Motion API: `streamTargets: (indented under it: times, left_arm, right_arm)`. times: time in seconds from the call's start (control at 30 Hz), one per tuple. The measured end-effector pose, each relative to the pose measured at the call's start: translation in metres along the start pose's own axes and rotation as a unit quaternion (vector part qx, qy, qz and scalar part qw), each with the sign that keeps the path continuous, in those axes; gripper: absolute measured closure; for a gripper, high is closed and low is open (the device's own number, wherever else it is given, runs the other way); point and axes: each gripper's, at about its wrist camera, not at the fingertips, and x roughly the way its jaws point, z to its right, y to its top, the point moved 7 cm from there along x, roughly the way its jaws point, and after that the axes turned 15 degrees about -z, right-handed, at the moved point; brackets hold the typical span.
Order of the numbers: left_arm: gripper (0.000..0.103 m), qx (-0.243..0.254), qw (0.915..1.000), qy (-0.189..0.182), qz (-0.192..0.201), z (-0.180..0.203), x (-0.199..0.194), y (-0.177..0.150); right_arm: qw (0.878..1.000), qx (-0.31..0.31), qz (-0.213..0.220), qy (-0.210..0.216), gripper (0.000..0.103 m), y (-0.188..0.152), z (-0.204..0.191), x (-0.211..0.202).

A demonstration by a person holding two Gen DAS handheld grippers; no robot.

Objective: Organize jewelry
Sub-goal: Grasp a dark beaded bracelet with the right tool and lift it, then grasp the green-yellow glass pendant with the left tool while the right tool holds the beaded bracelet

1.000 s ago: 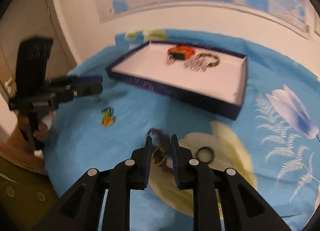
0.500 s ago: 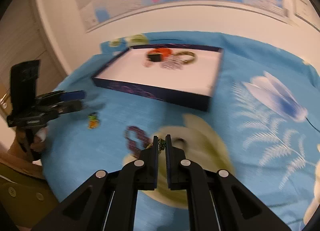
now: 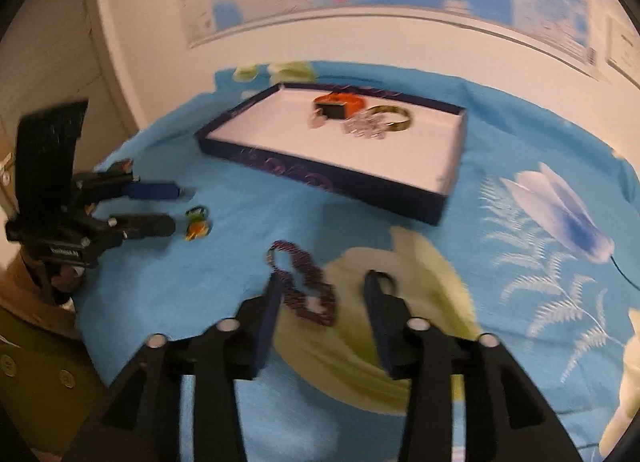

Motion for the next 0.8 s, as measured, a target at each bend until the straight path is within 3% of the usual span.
streamTargets:
  times: [0.27, 0.4, 0.5, 0.53, 0.8]
  left_arm:
    - [0.051, 0.009, 0.9998, -0.010, -0.014, 0.009, 0.003, -0.008]
    - [0.058, 0.018, 0.9993, -0.018, -0.027, 0.017, 0.009, -0.011]
    - [0.060, 0.015, 0.9990, -0.018, -0.037, 0.016, 0.015, -0.011]
    - [0.061, 0.009, 0.9990, -0.017, -0.041, 0.014, 0.017, -0.010]
    - [0.077, -0.010, 0.9986, -0.020, -0.048, 0.008, 0.024, -0.003]
  right_arm:
    - [1.000, -0.015, -0.023, -0.008, 0.059, 0.004, -0.013, 0.022]
    - [1.000, -0.014, -0.021, -0.014, 0.088, 0.005, -0.012, 0.022]
    - [1.000, -0.010, -0.018, -0.011, 0.092, 0.005, -0.012, 0.021]
    - [1.000, -0.008, -0.016, -0.008, 0.100, 0.006, -0.012, 0.020]
    - [0.999, 0.013, 0.008, 0.030, 0.100, 0.014, -0.009, 0.008]
